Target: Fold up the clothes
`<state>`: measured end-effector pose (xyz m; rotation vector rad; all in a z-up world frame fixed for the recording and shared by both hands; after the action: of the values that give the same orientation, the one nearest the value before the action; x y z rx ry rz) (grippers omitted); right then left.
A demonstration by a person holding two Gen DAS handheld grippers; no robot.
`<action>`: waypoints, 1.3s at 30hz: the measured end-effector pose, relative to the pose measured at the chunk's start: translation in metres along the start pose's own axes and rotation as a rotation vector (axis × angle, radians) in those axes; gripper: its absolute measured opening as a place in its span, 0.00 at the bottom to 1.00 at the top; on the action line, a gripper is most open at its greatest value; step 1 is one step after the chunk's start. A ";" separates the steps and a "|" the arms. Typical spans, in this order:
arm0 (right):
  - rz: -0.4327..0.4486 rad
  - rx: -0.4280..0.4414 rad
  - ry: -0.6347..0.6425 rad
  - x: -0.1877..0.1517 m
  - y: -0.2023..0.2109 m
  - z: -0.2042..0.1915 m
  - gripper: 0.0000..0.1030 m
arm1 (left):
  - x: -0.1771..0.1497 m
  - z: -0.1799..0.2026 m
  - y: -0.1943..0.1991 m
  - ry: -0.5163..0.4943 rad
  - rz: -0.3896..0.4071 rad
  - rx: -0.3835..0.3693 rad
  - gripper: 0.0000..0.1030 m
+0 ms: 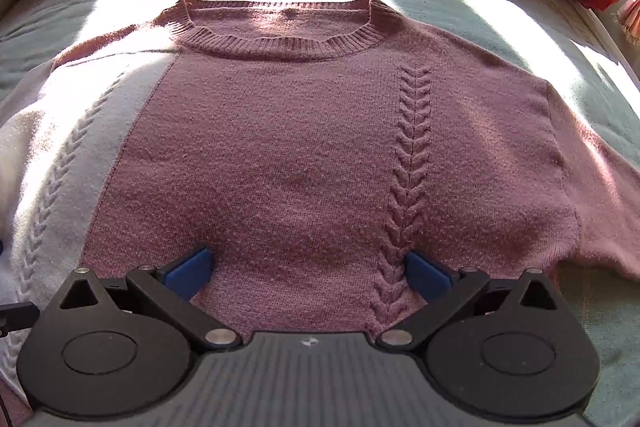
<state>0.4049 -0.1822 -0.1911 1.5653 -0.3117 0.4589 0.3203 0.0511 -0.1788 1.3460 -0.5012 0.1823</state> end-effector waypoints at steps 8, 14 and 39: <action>0.003 0.058 -0.025 0.012 0.016 -0.003 1.00 | 0.044 -0.078 0.047 -0.042 0.099 0.087 0.58; 0.060 0.125 -0.062 0.031 0.028 -0.019 1.00 | 0.084 -0.169 0.034 -0.132 0.087 0.187 0.44; 0.080 0.210 -0.085 0.067 0.010 -0.063 1.00 | 0.074 -0.213 -0.014 -0.342 -0.183 0.107 0.05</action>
<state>0.4533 -0.1145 -0.1501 1.7850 -0.4027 0.5000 0.4427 0.2409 -0.1869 1.5280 -0.6572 -0.1776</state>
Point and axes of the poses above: each gripper's, at about its wrist camera, not at the fingertips, and y roughly against the way its jaws point, z to its right, x to its top, the point moved 5 cm from there along -y, roughly the way its jaws point, and after that the axes turned 3 degrees about z, right-handed, at the moved point
